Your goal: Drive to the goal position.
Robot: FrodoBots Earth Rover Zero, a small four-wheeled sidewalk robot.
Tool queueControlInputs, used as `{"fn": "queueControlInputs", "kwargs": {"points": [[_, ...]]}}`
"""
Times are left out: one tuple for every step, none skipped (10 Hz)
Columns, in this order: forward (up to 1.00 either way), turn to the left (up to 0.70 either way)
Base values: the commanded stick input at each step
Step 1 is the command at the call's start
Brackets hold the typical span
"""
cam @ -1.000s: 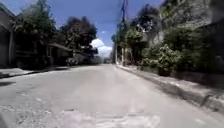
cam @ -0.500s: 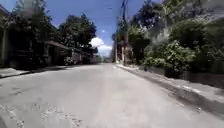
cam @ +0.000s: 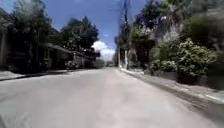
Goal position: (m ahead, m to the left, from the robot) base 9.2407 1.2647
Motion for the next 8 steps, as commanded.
{"fn": "queueControlInputs", "kwargs": {"points": [[1.0,0.11],[1.0,0.02],[1.0,0.03],[1.0,0.04],[1.0,0.03],[1.0,0.03],[1.0,0.03],[1.0,0.03]]}}
